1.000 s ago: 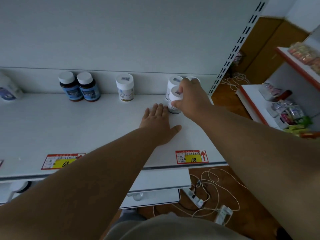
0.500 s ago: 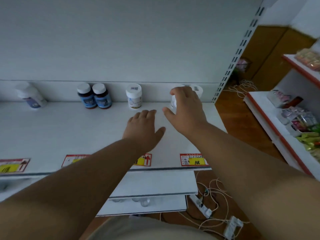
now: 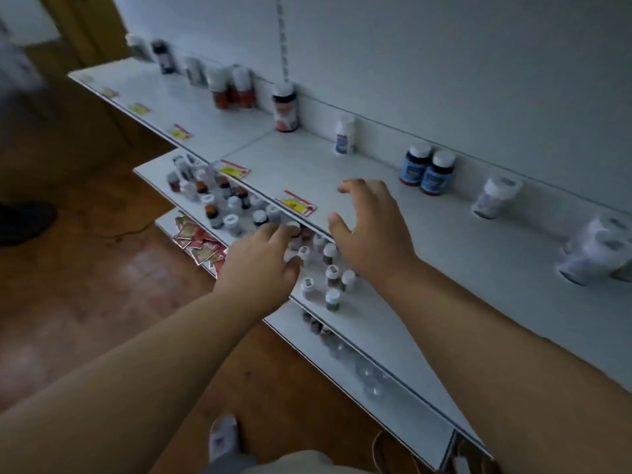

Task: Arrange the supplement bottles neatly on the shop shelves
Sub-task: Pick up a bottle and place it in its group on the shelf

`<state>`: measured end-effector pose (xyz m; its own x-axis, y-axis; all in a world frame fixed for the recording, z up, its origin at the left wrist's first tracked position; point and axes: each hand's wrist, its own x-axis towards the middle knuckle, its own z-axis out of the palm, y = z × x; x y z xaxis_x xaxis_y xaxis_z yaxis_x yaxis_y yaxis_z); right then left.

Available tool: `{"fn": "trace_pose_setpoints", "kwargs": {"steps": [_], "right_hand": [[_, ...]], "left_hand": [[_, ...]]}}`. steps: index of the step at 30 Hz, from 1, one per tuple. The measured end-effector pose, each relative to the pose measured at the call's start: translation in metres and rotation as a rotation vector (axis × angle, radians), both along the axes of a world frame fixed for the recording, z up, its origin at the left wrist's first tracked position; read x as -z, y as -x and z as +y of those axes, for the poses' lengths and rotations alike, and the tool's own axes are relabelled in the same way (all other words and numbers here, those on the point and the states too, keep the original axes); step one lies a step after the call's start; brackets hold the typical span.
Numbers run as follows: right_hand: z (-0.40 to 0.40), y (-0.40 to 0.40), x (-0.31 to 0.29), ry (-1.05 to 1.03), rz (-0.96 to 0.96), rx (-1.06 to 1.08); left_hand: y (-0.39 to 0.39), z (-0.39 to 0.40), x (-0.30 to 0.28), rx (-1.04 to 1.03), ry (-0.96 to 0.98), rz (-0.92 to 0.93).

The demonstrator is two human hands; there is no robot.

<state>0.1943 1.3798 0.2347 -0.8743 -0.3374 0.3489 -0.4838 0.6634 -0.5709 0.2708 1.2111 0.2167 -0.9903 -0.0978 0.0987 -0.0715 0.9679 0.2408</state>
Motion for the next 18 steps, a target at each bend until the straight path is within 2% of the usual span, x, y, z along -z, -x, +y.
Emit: {"fn": "trace_pose_setpoints", "kwargs": {"steps": [5, 9, 13, 18], "right_hand": [[-0.108, -0.036, -0.01, 0.01, 0.0, -0.169], [-0.229, -0.052, -0.014, 0.066, 0.002, -0.255], [-0.353, -0.069, -0.01, 0.074, -0.001, -0.339], [-0.443, -0.079, -0.009, 0.027, -0.08, -0.373]], "left_hand": [[-0.06, -0.083, 0.002, -0.152, -0.115, 0.045], [-0.087, -0.188, 0.004, -0.275, -0.137, 0.072], [-0.114, -0.302, 0.007, -0.329, -0.119, 0.092], [-0.128, -0.398, 0.011, -0.364, -0.138, 0.032]]}}
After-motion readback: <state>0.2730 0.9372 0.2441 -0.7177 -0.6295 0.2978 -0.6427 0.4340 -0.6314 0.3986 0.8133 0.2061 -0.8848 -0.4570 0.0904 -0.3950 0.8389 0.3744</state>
